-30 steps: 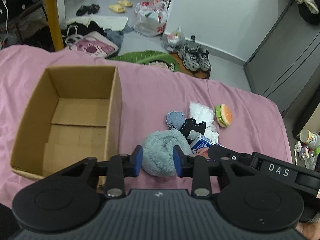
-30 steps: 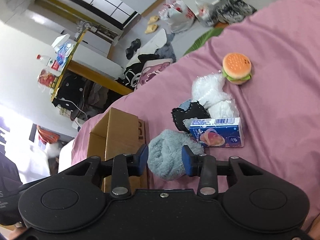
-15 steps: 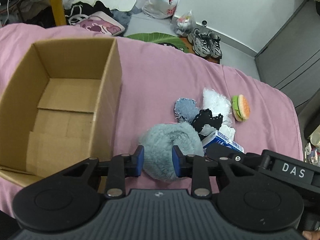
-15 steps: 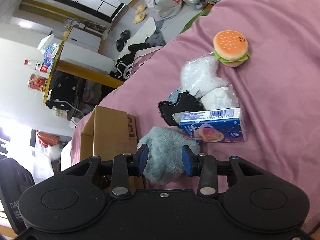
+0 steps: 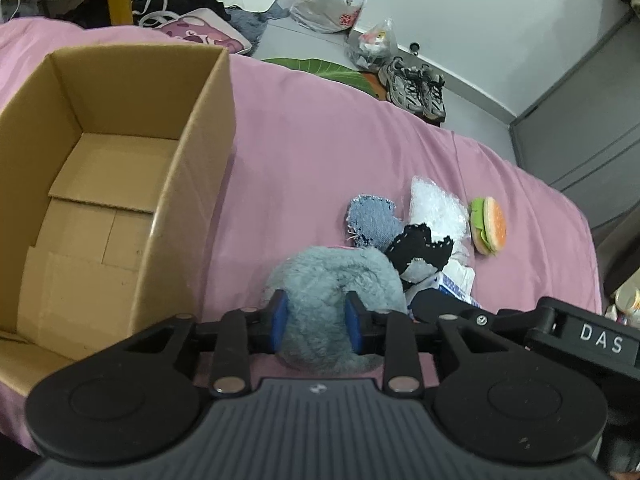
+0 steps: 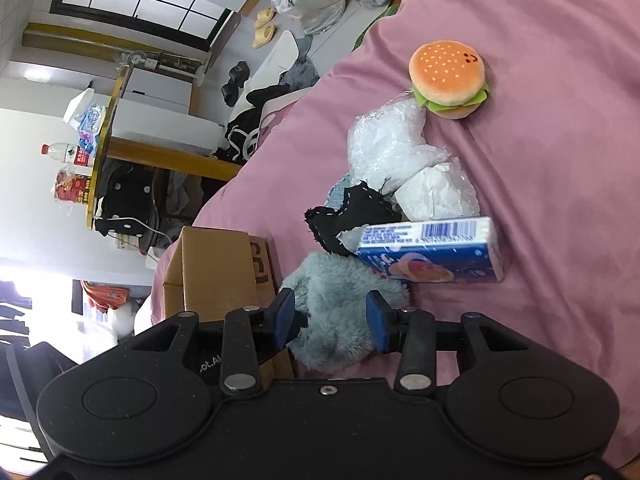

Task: Organize soft objects
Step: 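Lift the grey-blue plush ball with the left gripper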

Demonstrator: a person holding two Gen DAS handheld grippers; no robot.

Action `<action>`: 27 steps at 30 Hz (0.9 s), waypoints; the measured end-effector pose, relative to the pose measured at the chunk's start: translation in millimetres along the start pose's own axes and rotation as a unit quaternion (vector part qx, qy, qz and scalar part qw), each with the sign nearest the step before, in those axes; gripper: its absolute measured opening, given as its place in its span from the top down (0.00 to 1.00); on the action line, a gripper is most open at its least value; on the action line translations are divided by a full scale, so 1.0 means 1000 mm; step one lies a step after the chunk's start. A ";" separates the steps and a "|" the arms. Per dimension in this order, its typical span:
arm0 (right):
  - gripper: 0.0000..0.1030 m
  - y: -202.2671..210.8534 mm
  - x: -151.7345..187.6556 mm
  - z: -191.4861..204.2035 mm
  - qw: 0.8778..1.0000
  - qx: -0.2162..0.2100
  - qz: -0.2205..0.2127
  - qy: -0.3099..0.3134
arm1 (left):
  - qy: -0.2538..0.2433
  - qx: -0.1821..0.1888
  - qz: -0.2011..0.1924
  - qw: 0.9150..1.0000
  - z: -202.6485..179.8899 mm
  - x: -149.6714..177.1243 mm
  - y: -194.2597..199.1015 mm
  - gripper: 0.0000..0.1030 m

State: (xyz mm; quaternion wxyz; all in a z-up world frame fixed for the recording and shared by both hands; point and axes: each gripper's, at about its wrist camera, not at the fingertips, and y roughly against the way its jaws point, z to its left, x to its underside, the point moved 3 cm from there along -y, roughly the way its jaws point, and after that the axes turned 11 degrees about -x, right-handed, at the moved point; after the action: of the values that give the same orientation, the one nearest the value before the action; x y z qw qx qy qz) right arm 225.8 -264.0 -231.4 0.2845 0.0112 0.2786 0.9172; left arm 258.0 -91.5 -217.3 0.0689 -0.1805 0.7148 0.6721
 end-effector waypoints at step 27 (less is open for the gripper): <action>0.90 0.016 0.031 0.018 0.998 0.053 0.006 0.042 | -0.022 0.040 -0.021 0.999 -0.002 0.017 0.041 1.00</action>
State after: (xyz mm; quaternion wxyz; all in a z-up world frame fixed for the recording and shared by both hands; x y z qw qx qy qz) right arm 194.8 -249.4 -212.4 0.2659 -0.0101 0.3387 0.9025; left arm 228.5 -95.0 -184.3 0.1058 -0.1781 0.7356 0.6450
